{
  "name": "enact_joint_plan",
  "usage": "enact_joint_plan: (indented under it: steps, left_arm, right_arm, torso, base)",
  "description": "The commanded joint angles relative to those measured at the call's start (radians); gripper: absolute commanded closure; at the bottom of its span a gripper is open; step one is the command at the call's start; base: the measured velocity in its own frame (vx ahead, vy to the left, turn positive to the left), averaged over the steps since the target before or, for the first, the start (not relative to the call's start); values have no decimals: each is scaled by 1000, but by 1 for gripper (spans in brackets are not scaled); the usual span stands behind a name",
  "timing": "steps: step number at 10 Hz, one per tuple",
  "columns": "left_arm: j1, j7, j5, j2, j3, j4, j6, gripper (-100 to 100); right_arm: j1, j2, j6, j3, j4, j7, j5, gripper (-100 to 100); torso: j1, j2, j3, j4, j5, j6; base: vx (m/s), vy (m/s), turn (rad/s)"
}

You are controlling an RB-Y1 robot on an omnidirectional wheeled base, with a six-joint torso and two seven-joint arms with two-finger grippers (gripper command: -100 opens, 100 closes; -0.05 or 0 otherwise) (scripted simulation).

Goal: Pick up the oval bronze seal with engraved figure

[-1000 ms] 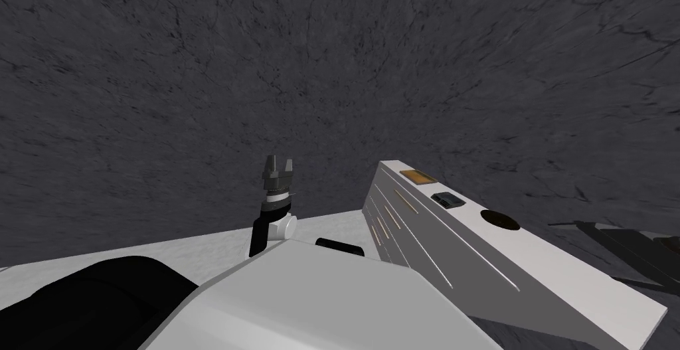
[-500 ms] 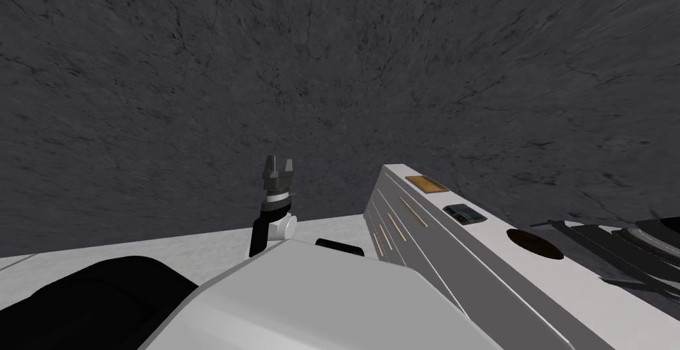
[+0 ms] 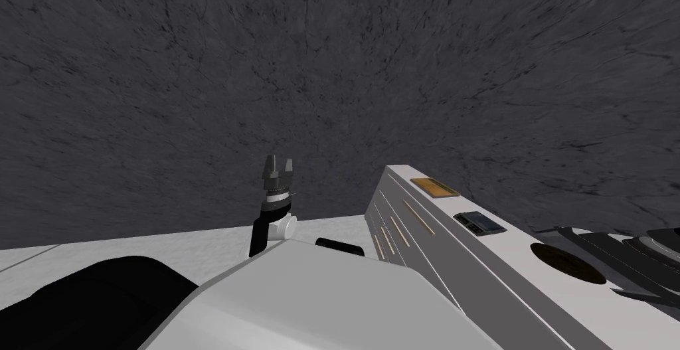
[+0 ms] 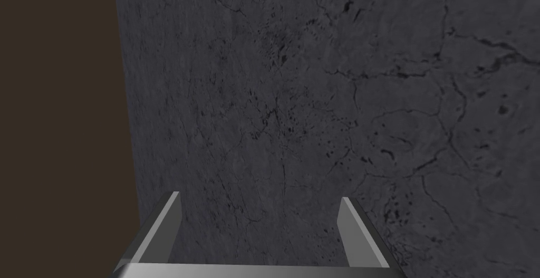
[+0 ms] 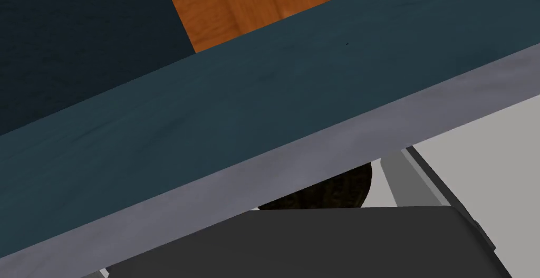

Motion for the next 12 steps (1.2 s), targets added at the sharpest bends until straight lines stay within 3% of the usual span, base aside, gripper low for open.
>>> enact_joint_plan:
  steps: [1,2,3,7,8,9,11,12]
  left_arm:
    - [0,0,0,0,0,0,0,0]
    - [0,0,0,0,0,0,0,0]
    - [0,0,0,0,0,0,0,0]
    - [0,0,0,0,0,0,0,0]
    - [0,0,0,0,0,0,0,0]
    - [0,0,0,0,0,0,0,0]
    - [0,0,0,0,0,0,0,0]
    - [0,0,0,0,0,0,0,0]
  right_arm:
    - [17,17,33,3,-22,4,-6,-100]
    - [8,10,17,3,-13,1,-2,-100]
    - [9,11,21,3,-15,1,-2,100]
    - [9,11,21,3,-14,1,-2,100]
    - [9,11,21,3,-14,1,-2,0]
    - [2,-15,-8,-6,8,-3,-5,100]
    - [-24,-9,-10,2,2,-9,15,100]
    - [-25,-9,-14,3,4,-9,16,0]
  torso:
    - [0,0,0,0,0,0]
    - [0,0,0,0,0,0]
    - [0,1,0,0,0,0]
    - [1,1,1,0,0,0]
    - [1,2,1,0,0,0]
    - [1,2,1,0,0,0]
    - [2,4,3,1,1,1]
    - [2,4,2,1,1,1]
  base:
    - [27,-12,37]
    - [11,-6,4]
    - [0,-1,-19]
    - [0,0,3]
    - [0,0,0]
    - [-19,9,-114]
    - [-25,10,-63]
    - [0,0,0]
